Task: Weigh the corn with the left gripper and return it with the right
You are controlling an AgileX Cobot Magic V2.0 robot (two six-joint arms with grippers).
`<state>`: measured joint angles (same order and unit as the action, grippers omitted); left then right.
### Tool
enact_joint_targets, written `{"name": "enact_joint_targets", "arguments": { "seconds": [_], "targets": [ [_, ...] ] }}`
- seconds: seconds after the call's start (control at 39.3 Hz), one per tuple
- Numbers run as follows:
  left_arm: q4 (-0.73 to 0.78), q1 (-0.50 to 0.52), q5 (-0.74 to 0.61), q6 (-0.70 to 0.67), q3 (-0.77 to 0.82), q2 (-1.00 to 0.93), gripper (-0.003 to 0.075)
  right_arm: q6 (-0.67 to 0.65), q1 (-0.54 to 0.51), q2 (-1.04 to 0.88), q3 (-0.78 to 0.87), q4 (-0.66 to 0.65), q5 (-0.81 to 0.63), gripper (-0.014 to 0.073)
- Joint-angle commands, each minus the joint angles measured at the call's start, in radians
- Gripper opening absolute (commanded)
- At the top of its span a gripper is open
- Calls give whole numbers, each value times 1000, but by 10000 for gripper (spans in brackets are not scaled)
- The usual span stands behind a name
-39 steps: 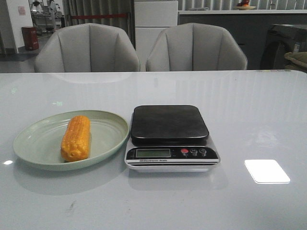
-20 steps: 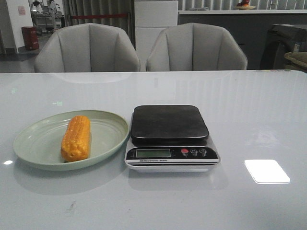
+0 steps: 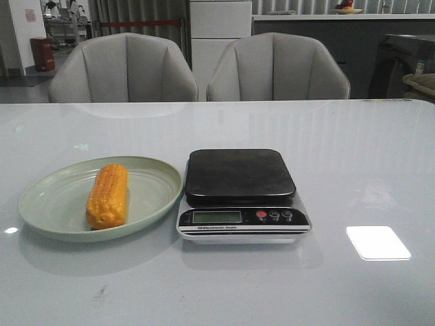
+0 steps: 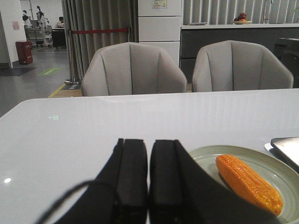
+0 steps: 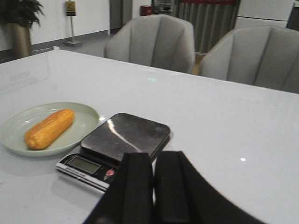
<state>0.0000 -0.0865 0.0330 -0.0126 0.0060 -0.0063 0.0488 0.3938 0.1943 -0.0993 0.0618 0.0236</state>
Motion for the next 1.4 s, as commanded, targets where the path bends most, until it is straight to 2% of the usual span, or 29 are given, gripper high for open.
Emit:
{"name": "enact_joint_targets", "arguments": {
  "seconds": [0.0,0.23,0.36,1.38],
  "targets": [
    [0,-7,-80,-7,33,-21,122,9,-88,-19,-12,-5,-80,169],
    [0,-7,-80,-7,33,-21,122,9,-278,-161,85,-5,-81,169],
    [0,-7,-80,-7,33,-21,122,8,-326,-223,137,-5,-75,169],
    [0,-7,-80,-7,33,-19,122,8,-331,-222,135,-5,-71,169]
  ]
}}
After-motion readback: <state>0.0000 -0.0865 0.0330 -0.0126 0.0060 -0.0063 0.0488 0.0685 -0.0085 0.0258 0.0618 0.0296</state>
